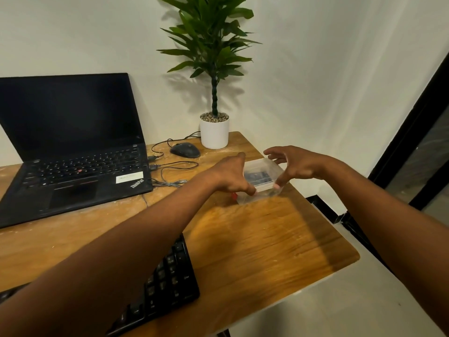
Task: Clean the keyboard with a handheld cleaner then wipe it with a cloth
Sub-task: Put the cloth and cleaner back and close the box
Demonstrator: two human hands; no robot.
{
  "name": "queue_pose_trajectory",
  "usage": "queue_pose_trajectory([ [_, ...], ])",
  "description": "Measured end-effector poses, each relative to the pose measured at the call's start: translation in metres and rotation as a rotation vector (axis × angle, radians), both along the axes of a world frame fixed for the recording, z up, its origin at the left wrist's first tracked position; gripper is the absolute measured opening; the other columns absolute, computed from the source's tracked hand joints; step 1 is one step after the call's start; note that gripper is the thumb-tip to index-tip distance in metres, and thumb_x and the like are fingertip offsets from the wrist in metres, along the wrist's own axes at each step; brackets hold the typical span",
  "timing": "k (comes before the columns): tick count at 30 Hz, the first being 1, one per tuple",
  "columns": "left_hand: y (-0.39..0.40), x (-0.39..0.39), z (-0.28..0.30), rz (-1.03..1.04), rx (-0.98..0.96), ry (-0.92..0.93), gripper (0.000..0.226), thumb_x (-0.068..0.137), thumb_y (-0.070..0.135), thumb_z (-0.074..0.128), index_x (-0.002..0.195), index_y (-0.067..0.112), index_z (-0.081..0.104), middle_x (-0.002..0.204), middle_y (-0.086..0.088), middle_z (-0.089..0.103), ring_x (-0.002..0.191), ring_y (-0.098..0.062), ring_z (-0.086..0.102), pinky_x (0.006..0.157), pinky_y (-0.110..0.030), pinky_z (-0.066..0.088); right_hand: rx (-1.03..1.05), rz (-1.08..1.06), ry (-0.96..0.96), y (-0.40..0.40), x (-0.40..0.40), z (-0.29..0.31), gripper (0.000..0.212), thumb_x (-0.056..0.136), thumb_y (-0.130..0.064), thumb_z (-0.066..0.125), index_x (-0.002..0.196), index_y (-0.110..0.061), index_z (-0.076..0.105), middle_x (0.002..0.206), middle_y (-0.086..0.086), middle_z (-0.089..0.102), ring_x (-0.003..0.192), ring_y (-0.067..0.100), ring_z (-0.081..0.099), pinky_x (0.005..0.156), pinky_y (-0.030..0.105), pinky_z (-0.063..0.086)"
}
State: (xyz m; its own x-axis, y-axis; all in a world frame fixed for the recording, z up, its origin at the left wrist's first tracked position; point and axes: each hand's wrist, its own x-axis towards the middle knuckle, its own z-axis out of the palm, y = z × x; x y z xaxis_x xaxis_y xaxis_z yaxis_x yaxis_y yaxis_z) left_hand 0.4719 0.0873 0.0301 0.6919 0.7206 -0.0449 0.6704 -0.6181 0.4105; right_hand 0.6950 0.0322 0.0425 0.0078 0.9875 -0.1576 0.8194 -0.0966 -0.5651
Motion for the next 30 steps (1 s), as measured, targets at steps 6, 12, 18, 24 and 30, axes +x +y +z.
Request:
queue_pose_trajectory([
  [6,-0.001,-0.001,0.003,0.014,-0.043,0.018,0.103,0.073,0.045,0.088,0.152,0.012,0.03,0.142,-0.009,0.052,0.12,-0.026,0.053,0.097,-0.04,0.052,-0.043,-0.002,0.073,0.004,0.003,0.003,0.104,0.066,-0.016,0.095,0.153,-0.019,0.039,0.144,-0.005,0.049,0.131,0.017,0.046,0.098,0.031,0.046],
  [12,-0.004,-0.003,0.002,0.066,-0.119,-0.048,0.101,0.072,0.042,0.09,0.15,0.014,0.032,0.143,-0.007,0.051,0.121,-0.025,0.052,0.096,-0.037,0.051,0.091,-0.212,0.274,0.012,0.004,-0.014,0.055,0.088,-0.005,0.076,0.139,-0.013,0.057,0.136,0.011,0.061,0.118,0.03,0.061,0.087,0.036,0.059],
  [18,0.01,-0.019,-0.005,0.225,-0.293,-0.204,0.08,0.088,0.039,0.079,0.15,0.013,0.036,0.148,-0.009,0.049,0.127,-0.027,0.051,0.103,-0.04,0.048,0.072,-0.358,0.413,0.012,0.008,-0.028,0.053,0.081,-0.01,0.084,0.129,-0.012,0.062,0.124,0.013,0.066,0.104,0.029,0.067,0.072,0.033,0.06],
  [24,0.018,-0.028,-0.015,0.433,-0.501,-0.356,0.056,0.092,0.027,0.075,0.137,0.008,0.048,0.13,-0.01,0.061,0.116,-0.028,0.061,0.101,-0.045,0.053,-0.035,-0.39,0.443,0.013,0.009,-0.03,0.049,0.086,-0.015,0.08,0.13,-0.01,0.061,0.123,0.013,0.067,0.104,0.031,0.069,0.079,0.039,0.062],
  [30,0.02,-0.033,-0.013,0.496,-0.737,-0.456,0.035,0.089,0.022,0.078,0.11,0.0,0.06,0.106,-0.016,0.073,0.086,-0.022,0.069,0.085,-0.036,0.058,-0.102,-0.398,0.442,0.012,0.007,-0.027,0.036,0.09,-0.019,0.076,0.122,-0.004,0.066,0.113,0.015,0.073,0.1,0.034,0.072,0.09,0.049,0.06],
])
